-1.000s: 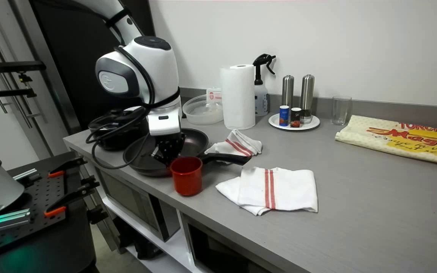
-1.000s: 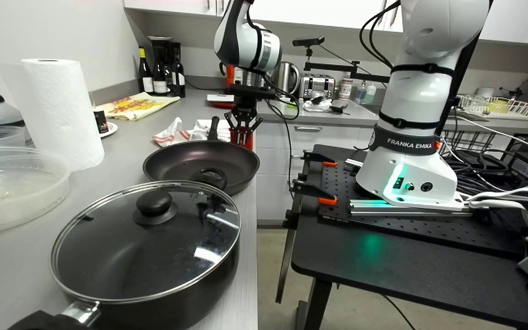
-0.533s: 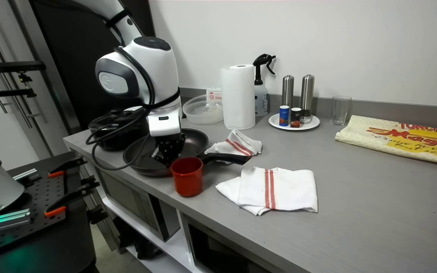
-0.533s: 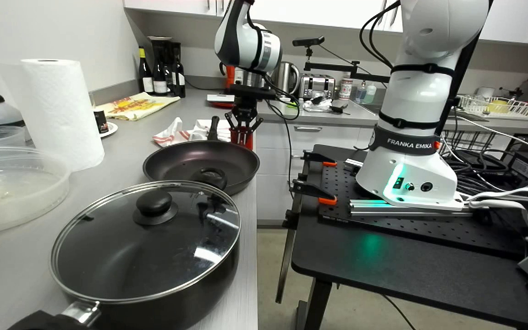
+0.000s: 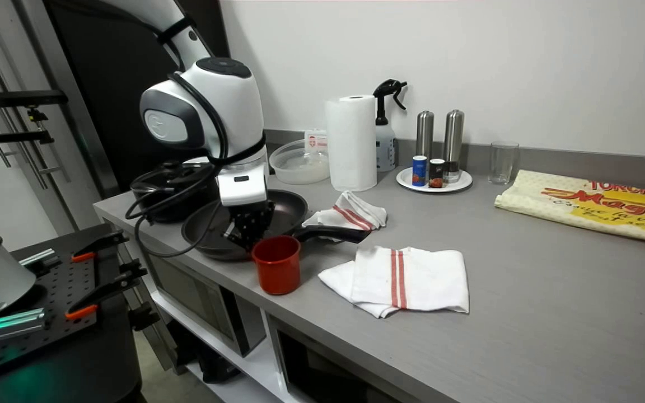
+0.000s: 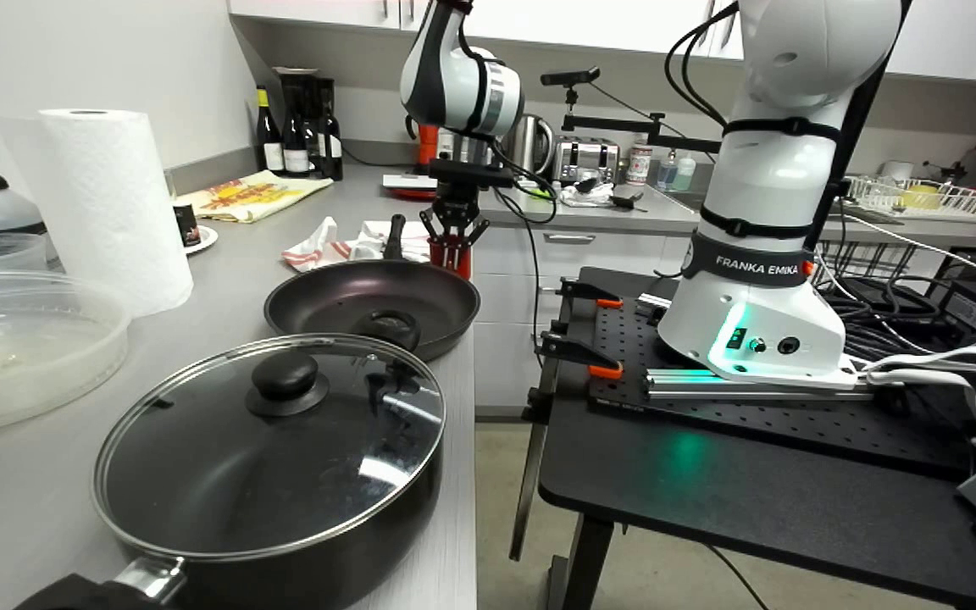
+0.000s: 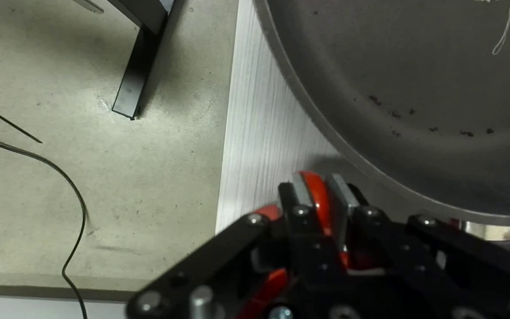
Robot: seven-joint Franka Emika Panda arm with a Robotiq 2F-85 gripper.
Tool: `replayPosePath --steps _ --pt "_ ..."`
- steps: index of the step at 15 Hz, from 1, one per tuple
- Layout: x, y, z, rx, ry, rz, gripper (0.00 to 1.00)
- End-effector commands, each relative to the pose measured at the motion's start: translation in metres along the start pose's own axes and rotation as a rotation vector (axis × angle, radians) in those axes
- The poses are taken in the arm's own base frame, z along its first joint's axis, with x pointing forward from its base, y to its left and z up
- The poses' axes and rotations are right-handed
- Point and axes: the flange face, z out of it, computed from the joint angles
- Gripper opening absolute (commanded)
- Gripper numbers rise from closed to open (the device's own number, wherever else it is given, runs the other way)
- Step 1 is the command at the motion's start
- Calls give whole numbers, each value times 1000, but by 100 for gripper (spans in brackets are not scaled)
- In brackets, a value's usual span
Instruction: Move the cup to the right
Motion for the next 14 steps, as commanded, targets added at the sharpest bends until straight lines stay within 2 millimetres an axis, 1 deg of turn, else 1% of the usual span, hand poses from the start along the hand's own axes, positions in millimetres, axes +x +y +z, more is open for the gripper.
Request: replayPosePath --steps 1,2,3,4,5,10,12,13,14 --pt "4 -2 -2 14 21 -18 4" --pt "4 -2 -2 14 21 -19 4" --pt "5 -2 -3 15 21 -20 40" --pt "5 -3 -3 15 21 -21 41" --pt "5 -3 -3 16 21 -22 46" --pt "5 -5 -5 20 26 -25 83" --pt "5 -6 -6 22 27 -24 96" --pt "4 -6 -6 23 27 -24 100" --pt "4 -6 -7 24 29 -25 100"
